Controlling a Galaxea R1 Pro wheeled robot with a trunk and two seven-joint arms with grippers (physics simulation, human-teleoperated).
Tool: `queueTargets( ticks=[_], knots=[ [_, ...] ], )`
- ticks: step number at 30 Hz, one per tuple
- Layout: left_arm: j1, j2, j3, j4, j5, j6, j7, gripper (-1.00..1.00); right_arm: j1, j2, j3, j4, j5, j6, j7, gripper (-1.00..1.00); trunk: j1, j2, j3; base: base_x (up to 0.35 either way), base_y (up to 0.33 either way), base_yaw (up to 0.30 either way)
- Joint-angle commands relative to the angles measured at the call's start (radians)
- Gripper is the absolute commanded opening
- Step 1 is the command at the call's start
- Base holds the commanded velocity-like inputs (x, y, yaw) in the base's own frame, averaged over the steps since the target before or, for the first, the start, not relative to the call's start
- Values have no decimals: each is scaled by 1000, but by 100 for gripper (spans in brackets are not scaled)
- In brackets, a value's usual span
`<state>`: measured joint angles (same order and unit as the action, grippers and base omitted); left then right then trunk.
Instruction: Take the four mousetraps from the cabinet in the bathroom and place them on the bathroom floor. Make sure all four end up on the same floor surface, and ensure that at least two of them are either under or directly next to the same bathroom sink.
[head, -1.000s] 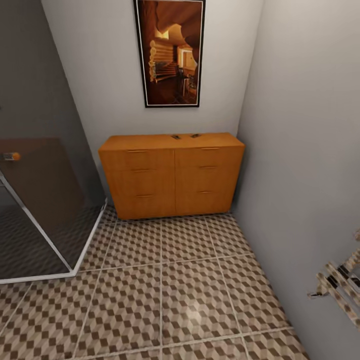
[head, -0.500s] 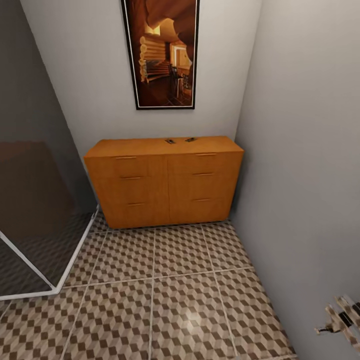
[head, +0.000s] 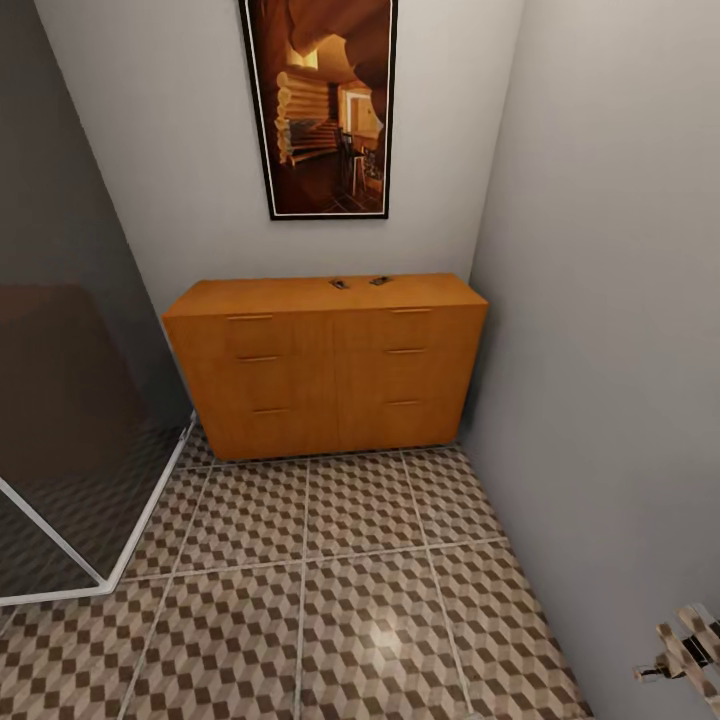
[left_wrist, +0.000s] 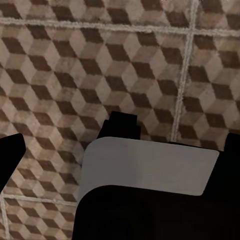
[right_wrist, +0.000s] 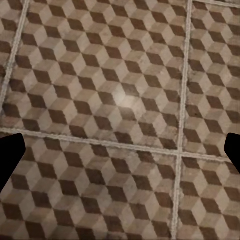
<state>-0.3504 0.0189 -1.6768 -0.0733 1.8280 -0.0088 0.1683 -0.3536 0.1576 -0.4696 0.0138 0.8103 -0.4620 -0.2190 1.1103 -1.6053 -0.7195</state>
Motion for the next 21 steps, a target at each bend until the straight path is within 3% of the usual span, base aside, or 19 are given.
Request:
queueTargets(
  ticks=[1, 11, 21],
  knots=[
    [-1, 2, -8, -4, 6, -1, 8, 100, -1, 0, -6, 2, 10, -2, -7, 100, 0, 0, -1, 0, 0, 0],
    [-1, 2, -8, -1, 7, -4, 7, 100, -1, -5, -5, 2, 13, -3, -7, 100, 0, 0, -1, 6, 0, 0],
    [-1, 10, -10, 1, 8, -2, 7, 100, -1, -2, -6, 0, 6, -4, -10, 100, 0, 0, -1, 256, 0, 0]
  ],
)
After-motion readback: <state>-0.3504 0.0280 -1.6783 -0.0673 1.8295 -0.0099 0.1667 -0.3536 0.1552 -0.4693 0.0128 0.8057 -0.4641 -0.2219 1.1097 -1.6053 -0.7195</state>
